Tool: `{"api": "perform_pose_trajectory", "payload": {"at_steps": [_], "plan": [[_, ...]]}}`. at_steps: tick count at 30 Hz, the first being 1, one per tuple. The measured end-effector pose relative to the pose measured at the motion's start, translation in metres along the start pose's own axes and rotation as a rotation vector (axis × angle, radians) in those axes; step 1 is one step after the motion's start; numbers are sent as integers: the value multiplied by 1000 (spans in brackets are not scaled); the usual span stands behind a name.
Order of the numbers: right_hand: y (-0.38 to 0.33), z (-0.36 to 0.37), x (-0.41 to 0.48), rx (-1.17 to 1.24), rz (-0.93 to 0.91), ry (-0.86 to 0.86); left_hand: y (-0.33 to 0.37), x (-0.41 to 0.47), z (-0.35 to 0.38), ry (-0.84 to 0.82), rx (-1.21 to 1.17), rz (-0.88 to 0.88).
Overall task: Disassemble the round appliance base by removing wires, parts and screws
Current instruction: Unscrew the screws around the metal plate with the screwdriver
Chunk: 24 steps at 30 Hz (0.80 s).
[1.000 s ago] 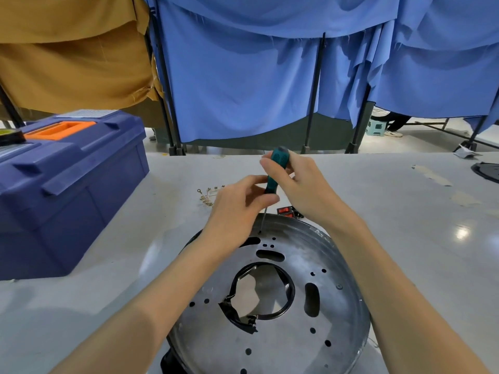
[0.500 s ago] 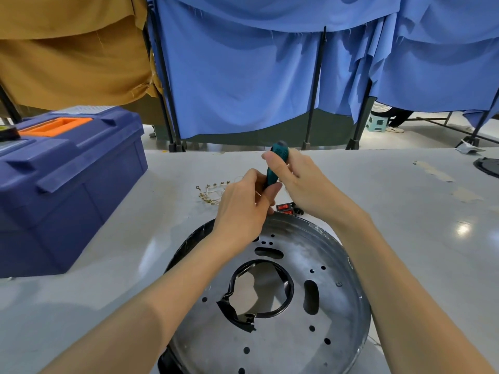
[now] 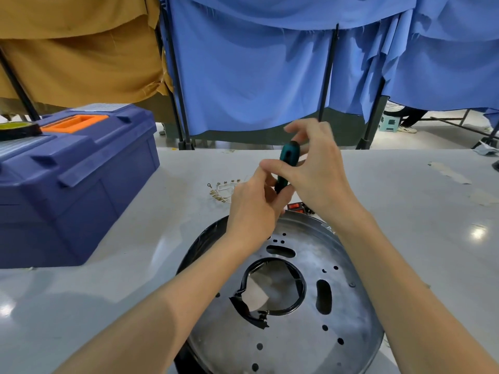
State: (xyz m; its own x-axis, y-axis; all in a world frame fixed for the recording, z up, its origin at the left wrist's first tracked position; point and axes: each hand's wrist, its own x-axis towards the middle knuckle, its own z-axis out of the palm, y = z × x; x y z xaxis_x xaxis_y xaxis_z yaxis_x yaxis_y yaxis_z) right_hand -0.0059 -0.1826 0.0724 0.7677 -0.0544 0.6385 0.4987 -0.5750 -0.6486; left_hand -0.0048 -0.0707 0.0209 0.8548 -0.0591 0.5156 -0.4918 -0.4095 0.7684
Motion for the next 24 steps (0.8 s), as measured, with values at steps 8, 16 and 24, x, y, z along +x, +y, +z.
{"api": "perform_pose_trajectory", "payload": {"at_steps": [8, 16, 24], "plan": [[3, -1, -4, 19, 22, 50, 2, 1, 1, -14, 78, 17], [1, -2, -2, -16, 37, 42, 1, 0, -2, -30, -35, -21], [-3, -10, -4, 155, 42, -82, 0, 1, -5, -131, -12, -53]]}}
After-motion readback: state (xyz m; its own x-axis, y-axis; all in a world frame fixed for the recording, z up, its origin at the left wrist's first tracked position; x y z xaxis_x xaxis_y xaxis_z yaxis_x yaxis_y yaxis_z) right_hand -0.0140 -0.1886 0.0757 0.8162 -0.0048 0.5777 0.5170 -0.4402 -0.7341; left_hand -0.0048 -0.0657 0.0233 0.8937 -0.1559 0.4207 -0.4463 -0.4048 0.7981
